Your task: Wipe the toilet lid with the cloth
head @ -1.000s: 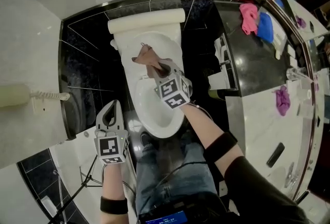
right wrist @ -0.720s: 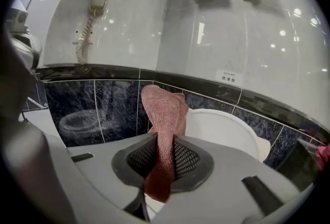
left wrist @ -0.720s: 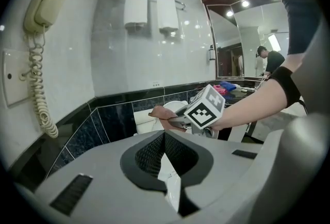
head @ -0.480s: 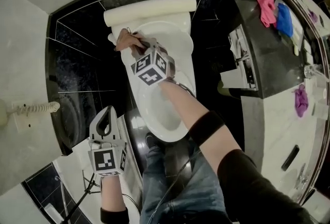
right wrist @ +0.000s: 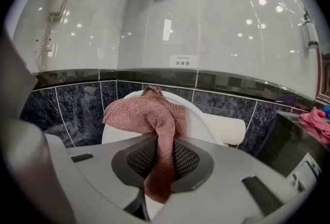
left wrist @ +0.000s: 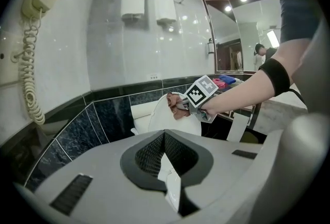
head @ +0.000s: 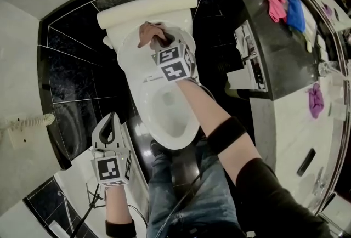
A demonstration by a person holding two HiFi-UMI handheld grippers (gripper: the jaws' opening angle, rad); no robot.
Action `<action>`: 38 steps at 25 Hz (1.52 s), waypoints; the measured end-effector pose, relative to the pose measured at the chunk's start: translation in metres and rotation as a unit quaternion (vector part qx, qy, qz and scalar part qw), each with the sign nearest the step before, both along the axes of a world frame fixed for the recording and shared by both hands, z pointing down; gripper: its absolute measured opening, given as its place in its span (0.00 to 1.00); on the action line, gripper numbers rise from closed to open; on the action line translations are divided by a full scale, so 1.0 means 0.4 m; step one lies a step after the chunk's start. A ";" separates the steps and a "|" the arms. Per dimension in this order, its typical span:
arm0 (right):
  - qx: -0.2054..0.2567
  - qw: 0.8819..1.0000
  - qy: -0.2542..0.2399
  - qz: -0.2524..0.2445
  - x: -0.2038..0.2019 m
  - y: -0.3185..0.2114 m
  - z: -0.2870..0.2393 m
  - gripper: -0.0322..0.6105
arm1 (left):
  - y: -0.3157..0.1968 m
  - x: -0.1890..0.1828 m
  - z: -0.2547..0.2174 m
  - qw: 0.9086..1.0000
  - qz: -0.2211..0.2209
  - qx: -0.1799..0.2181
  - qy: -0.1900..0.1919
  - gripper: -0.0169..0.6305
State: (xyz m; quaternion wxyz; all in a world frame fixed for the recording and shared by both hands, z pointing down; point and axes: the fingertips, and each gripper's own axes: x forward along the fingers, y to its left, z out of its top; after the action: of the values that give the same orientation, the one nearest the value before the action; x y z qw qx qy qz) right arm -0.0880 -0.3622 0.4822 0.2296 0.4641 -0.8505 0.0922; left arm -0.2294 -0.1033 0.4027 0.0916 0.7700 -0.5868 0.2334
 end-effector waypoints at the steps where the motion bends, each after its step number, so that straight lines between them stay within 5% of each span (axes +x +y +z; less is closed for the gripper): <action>1: 0.000 1.000 0.000 0.011 0.027 -0.005 -0.003 0.17 | 0.000 0.007 -0.001 1.000 0.002 0.000 0.001 0.03; 10: -0.019 0.995 0.002 0.100 0.168 0.001 0.015 0.17 | 0.009 0.011 -0.013 1.000 -0.001 0.004 0.008 0.03; 12: -0.022 0.996 -0.010 0.084 0.119 0.034 0.013 0.17 | 0.012 0.003 -0.013 1.000 -0.006 0.005 0.009 0.03; 19: -0.020 0.995 0.009 -0.098 -0.242 0.191 0.101 0.17 | 0.024 -0.041 -0.002 1.000 -0.018 0.001 0.005 0.03; 25: -0.043 0.993 0.015 -0.110 -0.368 0.135 0.180 0.18 | 0.032 -0.092 0.024 1.000 -0.029 -0.004 -0.002 0.03; 29: -0.042 0.994 0.018 -0.096 -0.306 0.101 0.192 0.18 | 0.028 -0.086 0.043 1.000 -0.025 -0.011 -0.004 0.03; 38: -0.038 0.999 0.034 0.003 0.045 0.039 0.181 0.17 | -0.012 -0.004 0.046 1.000 -0.003 -0.010 0.006 0.03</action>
State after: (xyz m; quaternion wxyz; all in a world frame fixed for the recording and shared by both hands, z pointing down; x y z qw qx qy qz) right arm -0.0701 -0.3466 0.5545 0.2758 0.4600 -0.8368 0.1096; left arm -0.2309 -0.1082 0.4210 0.1034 0.7684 -0.5865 0.2343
